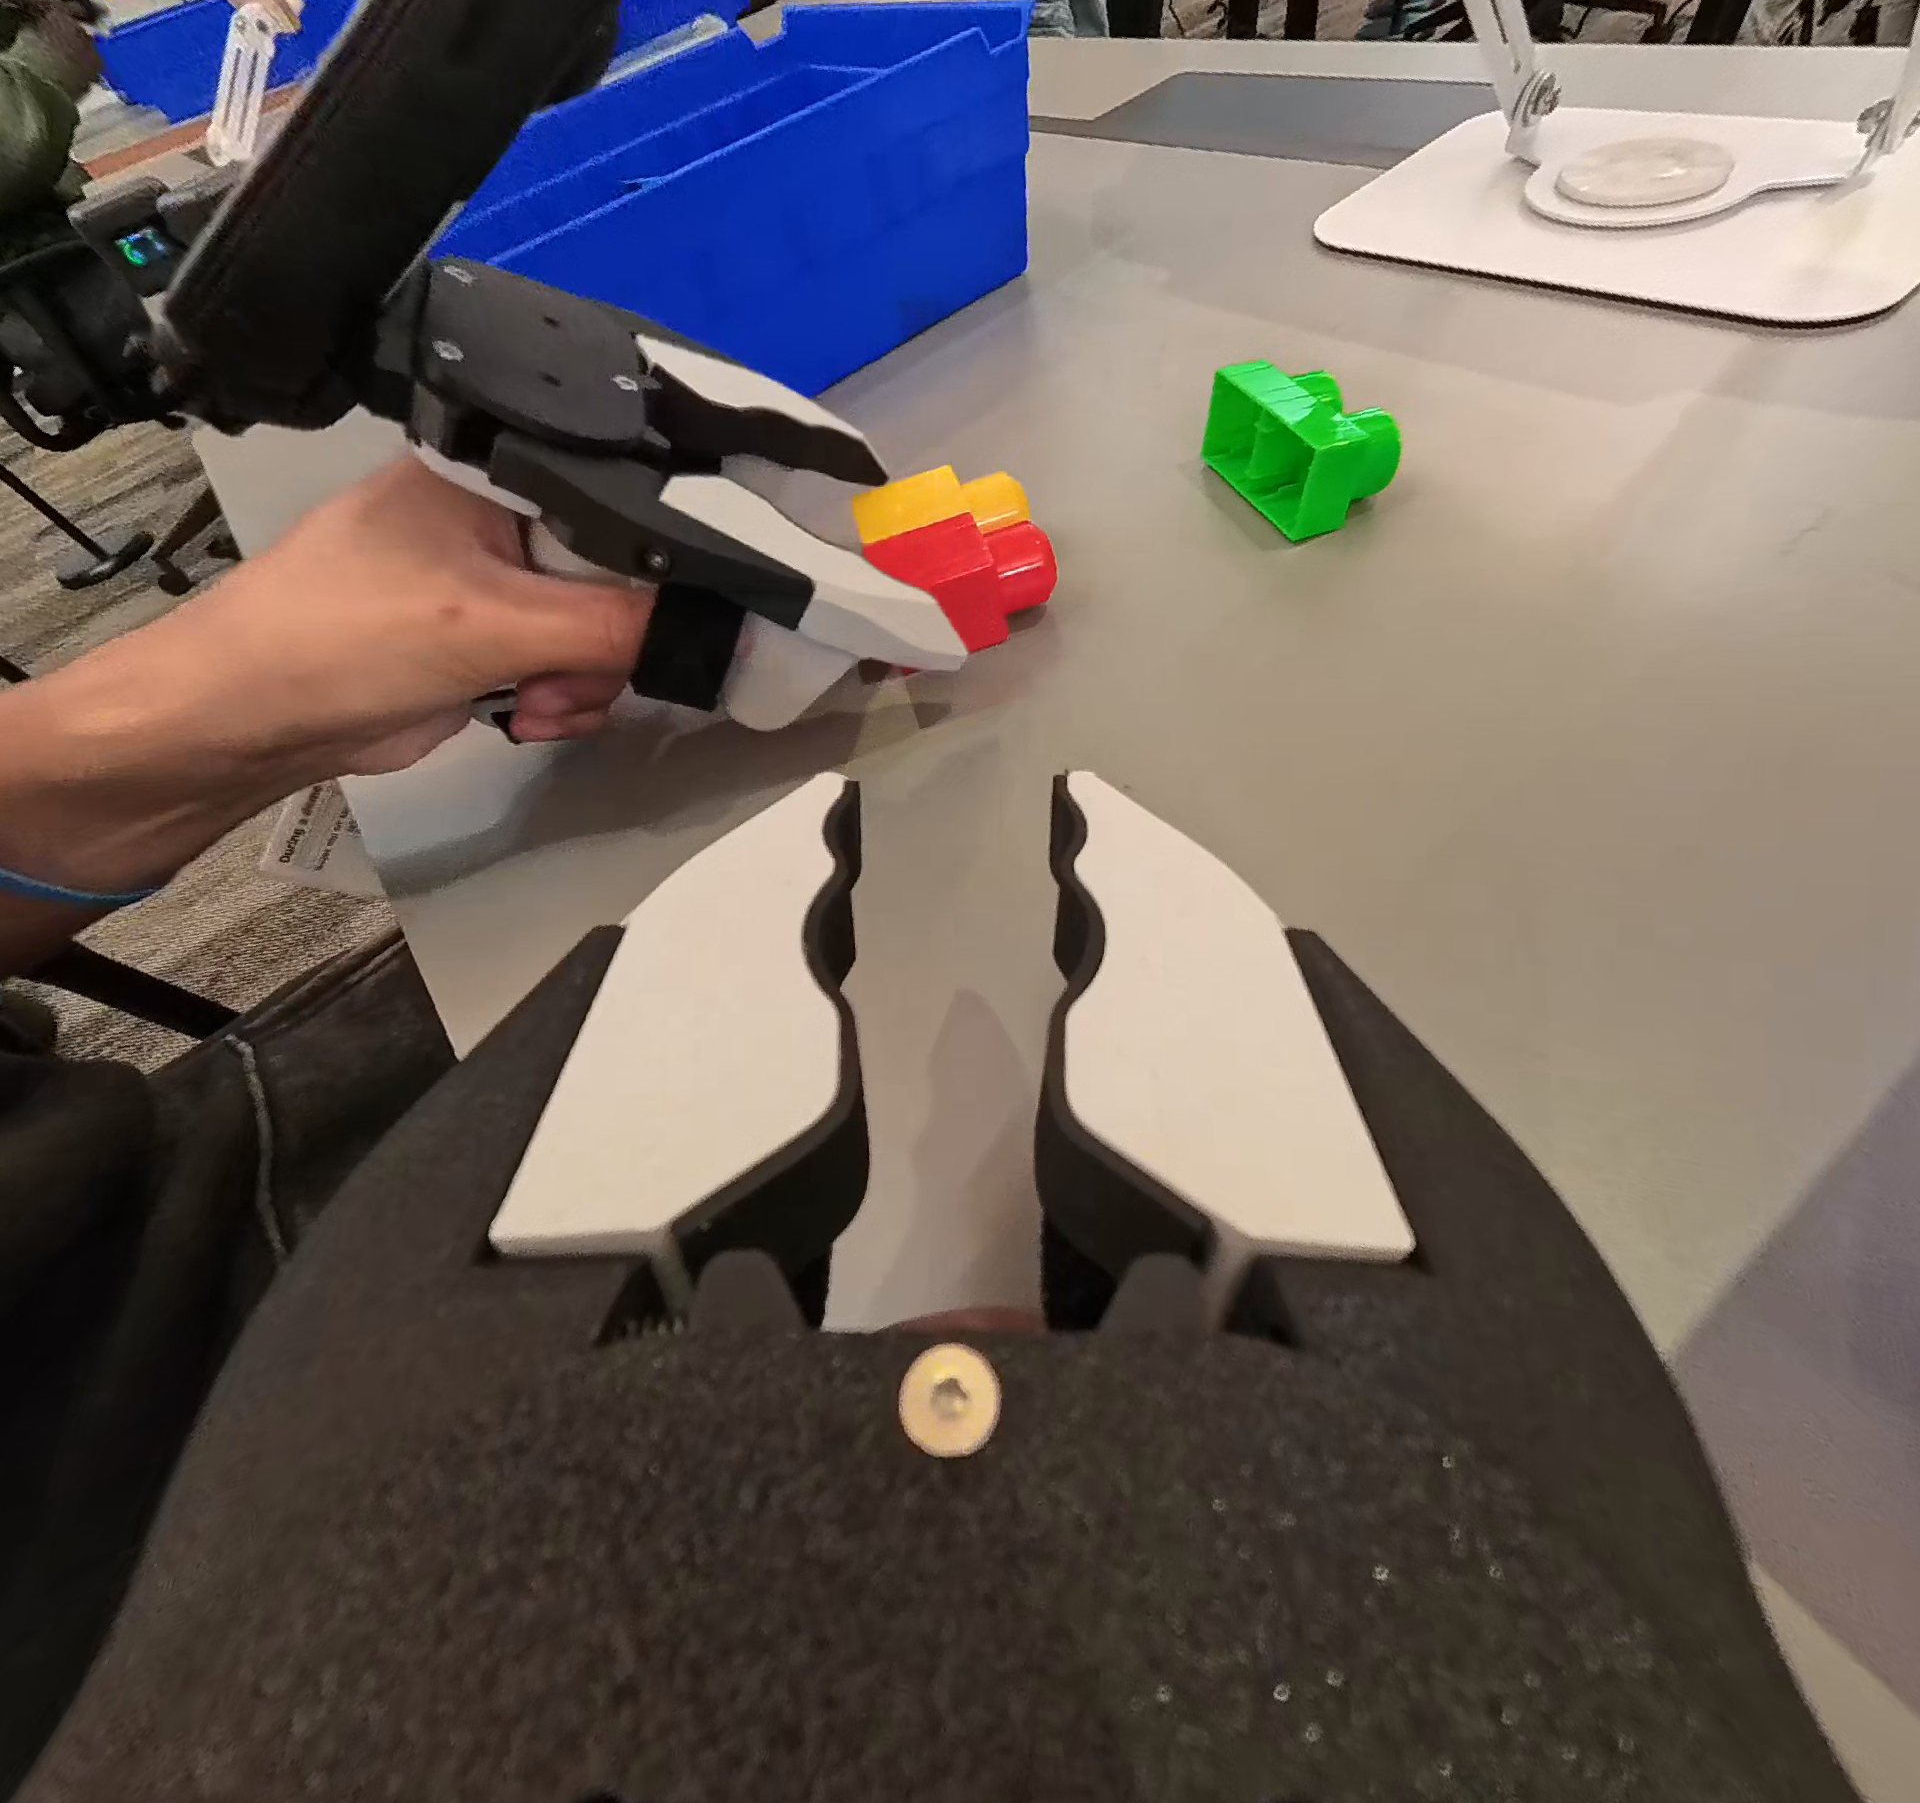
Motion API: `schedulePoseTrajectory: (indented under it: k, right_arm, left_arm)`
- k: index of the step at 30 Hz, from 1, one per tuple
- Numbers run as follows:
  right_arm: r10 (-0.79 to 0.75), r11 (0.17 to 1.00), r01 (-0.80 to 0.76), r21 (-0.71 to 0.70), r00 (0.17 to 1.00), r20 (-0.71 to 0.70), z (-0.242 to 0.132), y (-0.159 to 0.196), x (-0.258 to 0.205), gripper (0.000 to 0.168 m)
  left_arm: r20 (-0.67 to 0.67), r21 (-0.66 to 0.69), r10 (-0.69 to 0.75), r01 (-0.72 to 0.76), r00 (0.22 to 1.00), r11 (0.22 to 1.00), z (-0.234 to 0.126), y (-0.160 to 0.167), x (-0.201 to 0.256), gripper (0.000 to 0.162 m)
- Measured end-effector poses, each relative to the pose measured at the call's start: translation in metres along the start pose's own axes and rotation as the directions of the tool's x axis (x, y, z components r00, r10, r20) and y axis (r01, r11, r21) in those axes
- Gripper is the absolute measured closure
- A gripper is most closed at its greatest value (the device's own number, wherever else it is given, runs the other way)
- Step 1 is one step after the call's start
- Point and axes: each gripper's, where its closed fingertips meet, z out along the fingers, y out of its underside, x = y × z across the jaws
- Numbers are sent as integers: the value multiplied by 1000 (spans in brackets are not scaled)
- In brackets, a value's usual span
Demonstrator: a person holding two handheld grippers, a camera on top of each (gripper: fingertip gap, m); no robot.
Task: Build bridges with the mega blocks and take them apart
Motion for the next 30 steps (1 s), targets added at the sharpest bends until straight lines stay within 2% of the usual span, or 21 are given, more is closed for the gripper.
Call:
schedulePoseTrajectory:
  k: [5,9,21,25,30]
  right_arm:
    - [-6,1000,6,-2,1000,3,0,0,-1,134]
    - [-10,1000,10,-1,1000,-4,-1,0,1,134]
    - [-6,1000,6,-1,1000,4,0,0,0,134]
    - [-3,1000,3,3,1000,0,-1,0,1,134]
    - [16,1000,-16,7,1000,6,0,0,3,134]
  left_arm:
    - [-6,-71,-51,51,999,996,10,15,-5,68]
    - [4,-83,-78,79,997,993,14,14,-8,84]
    - [-32,-59,-68,66,997,996,12,11,-8,85]
    - [-34,44,-22,24,999,999,5,-7,-8,85]
    - [36,262,171,-174,985,949,-19,-38,-11,85]
